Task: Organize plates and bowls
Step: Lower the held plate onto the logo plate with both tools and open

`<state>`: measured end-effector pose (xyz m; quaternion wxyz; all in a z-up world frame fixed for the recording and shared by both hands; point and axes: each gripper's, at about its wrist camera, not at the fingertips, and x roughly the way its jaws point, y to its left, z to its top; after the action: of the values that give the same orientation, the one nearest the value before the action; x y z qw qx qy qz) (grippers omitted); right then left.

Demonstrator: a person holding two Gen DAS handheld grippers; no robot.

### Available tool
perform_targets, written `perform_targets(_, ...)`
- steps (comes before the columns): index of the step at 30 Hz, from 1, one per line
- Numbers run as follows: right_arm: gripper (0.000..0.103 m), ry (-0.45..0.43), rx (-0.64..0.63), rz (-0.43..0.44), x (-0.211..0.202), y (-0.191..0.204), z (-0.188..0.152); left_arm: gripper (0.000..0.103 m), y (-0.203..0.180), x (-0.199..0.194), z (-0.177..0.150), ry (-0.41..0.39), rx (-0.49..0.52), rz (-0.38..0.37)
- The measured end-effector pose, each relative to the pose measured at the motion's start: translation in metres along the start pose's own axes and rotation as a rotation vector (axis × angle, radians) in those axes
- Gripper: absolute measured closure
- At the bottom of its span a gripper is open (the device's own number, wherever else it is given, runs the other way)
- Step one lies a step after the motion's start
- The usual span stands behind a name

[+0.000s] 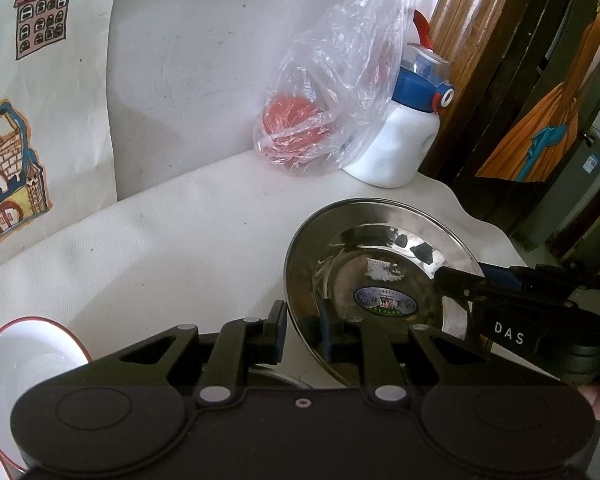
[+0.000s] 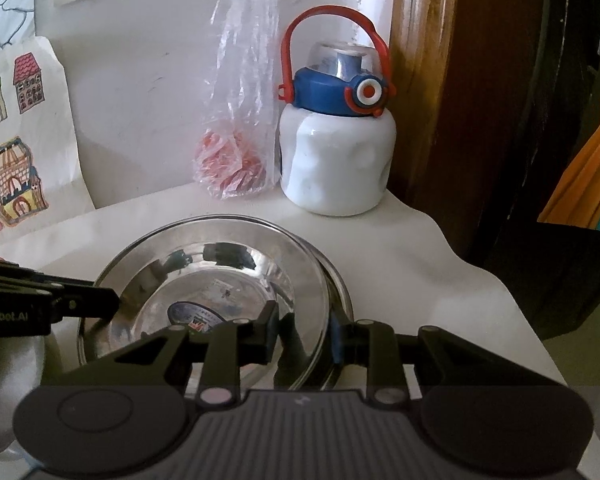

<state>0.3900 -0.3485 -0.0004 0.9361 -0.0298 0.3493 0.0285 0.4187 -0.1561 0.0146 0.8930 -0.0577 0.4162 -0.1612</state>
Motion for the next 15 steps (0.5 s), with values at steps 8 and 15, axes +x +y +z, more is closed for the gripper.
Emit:
perform_targets(8,0.073,-0.010,-0.042,-0.017,-0.001,0.004,0.001,0.084,-0.001,-0.001,0.000,-0.001,0.001,-0.003)
perform_targets(15,0.070,-0.024,-0.099,-0.052,-0.001,0.011,0.000,0.083,0.000,-0.001,0.000,0.001,0.000,-0.008)
